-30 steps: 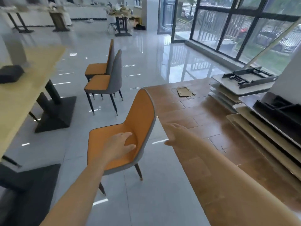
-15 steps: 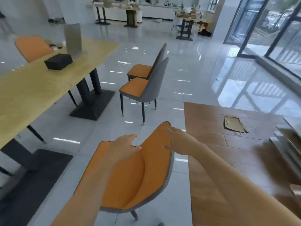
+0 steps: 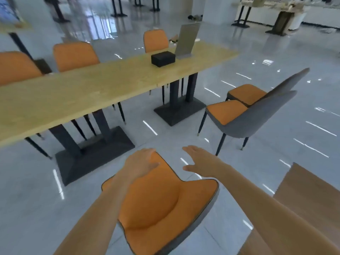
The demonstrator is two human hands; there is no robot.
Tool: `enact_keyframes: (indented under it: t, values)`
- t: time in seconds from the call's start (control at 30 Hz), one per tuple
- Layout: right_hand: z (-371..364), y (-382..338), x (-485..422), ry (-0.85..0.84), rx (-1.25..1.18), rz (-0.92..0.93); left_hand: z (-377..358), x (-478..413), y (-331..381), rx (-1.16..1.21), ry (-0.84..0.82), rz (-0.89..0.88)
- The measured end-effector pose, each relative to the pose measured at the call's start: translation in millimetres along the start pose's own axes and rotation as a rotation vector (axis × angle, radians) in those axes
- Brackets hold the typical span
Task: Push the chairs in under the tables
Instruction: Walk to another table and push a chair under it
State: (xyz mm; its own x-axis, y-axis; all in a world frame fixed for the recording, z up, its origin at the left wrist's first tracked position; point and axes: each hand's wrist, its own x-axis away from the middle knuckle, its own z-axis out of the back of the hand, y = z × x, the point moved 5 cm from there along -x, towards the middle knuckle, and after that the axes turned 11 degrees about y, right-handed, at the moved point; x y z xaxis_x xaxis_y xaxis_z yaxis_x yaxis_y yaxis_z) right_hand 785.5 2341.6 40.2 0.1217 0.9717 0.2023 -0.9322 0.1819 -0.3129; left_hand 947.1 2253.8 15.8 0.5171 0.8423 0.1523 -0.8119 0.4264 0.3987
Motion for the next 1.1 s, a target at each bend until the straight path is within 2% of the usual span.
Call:
enact_keyframes:
  t: [0.23,0.47,0.6,0.8,0.97,1.1]
  values:
    - [-30.1,40.6,9.0,-0.189,0.025,0.319,-65.3,69.0,20.4,0.134,0.104,0.411]
    - [-82.2,82.0,39.4,-0.393,0.078,0.467,-142.3,143.9,51.8,0.19,0.038,0.656]
    - [-106.7,98.1,31.1,-0.35,0.182,0.517,-166.9,146.5,55.7,-0.003,0.008,0.593]
    - [-129.3,106.8,10.7,-0.149,0.313,0.579,-176.2,136.3,34.2,-0.19,0.038,0.558]
    - [-136.6,92.6,0.3,-0.075,0.276,0.67,-174.0,136.3,15.0,-0.228,0.128,0.561]
    - [-138.7,76.3,-19.2,-0.099,0.254,0.697,-162.6,126.1,-4.8,-0.24,0.128,0.572]
